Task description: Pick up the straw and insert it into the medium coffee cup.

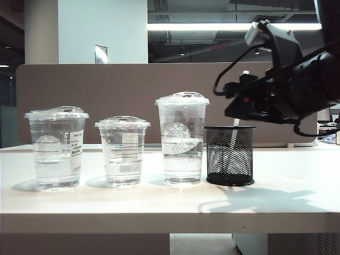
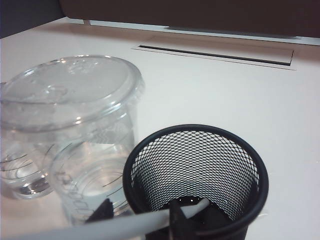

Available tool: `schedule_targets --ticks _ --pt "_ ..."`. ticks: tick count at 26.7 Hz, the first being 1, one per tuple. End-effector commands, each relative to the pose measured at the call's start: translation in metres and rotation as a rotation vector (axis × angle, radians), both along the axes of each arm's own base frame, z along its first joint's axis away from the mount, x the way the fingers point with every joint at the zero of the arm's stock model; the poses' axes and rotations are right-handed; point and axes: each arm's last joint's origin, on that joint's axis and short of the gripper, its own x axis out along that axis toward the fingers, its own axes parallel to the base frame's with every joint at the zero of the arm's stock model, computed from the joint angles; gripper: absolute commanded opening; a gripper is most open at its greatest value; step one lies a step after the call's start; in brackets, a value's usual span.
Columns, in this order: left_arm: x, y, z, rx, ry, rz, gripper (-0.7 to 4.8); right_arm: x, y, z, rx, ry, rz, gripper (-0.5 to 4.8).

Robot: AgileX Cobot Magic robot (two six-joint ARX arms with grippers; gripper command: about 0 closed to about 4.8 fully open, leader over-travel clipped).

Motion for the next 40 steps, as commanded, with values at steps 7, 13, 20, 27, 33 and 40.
schedule_targets --ticks 7,13,20,27,33,40 --pt "0.0 0.0 0.001 -0.002 -0.01 -0.005 -0.02 0.013 0.003 0.005 0.012 -0.028 -0.017 0.77" --pt "0.0 0.0 0.001 -0.002 -0.011 -0.005 -0.02 0.013 0.002 0.005 0.004 -0.028 -0.049 0.2" --pt "0.0 0.0 0.001 -0.002 -0.011 -0.005 -0.02 0.016 0.004 0.021 -0.08 -0.057 -0.044 0.2" --pt "0.0 0.0 0.001 0.008 -0.019 -0.007 -0.02 0.009 0.0 0.106 -0.295 -0.162 -0.016 0.2" --pt "0.0 0.0 0.001 0.047 -0.048 -0.014 -0.02 0.003 0.007 0.223 -0.196 -0.341 0.087 0.21" --pt "0.0 0.0 0.002 0.077 -0.073 -0.017 -0.02 0.013 0.076 0.246 -0.159 -0.361 0.256 0.21"
